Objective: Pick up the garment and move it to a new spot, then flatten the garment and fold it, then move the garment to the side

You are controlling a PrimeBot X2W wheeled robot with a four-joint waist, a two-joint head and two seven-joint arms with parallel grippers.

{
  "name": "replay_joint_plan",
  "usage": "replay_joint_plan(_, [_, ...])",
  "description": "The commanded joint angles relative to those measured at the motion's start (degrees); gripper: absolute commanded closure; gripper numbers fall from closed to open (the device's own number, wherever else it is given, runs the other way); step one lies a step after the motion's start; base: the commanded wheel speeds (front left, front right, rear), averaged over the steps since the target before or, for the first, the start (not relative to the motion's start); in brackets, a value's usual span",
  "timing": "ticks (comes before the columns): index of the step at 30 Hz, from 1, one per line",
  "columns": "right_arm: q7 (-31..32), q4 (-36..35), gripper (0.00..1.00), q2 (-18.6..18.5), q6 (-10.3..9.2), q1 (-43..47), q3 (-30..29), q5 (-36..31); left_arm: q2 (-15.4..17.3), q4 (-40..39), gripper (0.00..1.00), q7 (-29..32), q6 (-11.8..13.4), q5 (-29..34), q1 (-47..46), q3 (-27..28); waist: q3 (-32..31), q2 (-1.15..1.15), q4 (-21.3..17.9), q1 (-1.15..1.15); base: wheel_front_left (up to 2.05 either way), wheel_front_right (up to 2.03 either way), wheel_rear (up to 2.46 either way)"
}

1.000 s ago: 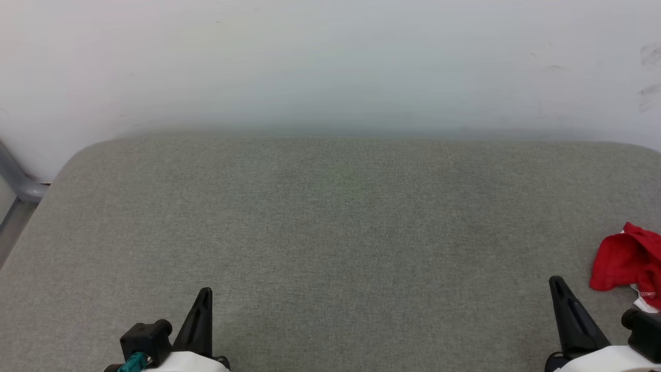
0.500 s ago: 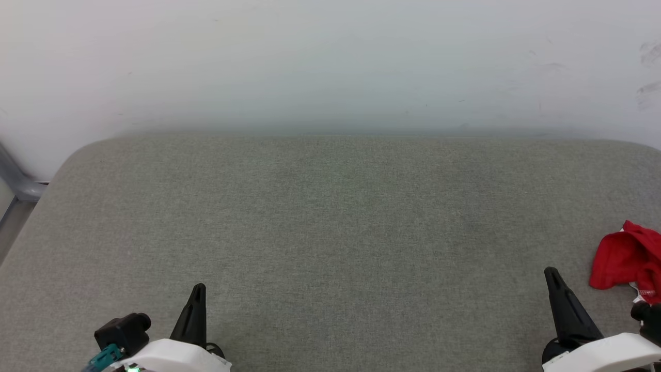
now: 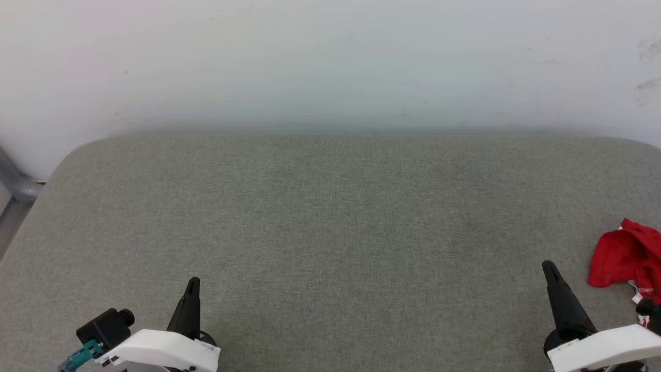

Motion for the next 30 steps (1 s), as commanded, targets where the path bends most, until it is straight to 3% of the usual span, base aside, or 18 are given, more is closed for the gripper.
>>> replay_joint_plan(1, [0.0, -0.2, 1.0, -0.5, -0.01, -1.6, 0.0, 1.8, -0.2, -0.4, 1.0, 0.4, -0.4, -1.6, -1.7, 0.5, 0.0, 0.0, 0.0, 0.0, 0.0, 0.0, 0.0])
replay_joint_plan(30, [0.9, 6.2, 1.0, -0.6, -0.02, -5.9, -0.1, 22.9, -1.6, 0.9, 1.0, 5.7, -2.6, -21.7, -4.1, 4.3, 0.6, 0.0, -0.7, 0.0, 0.0, 0.0, 0.0])
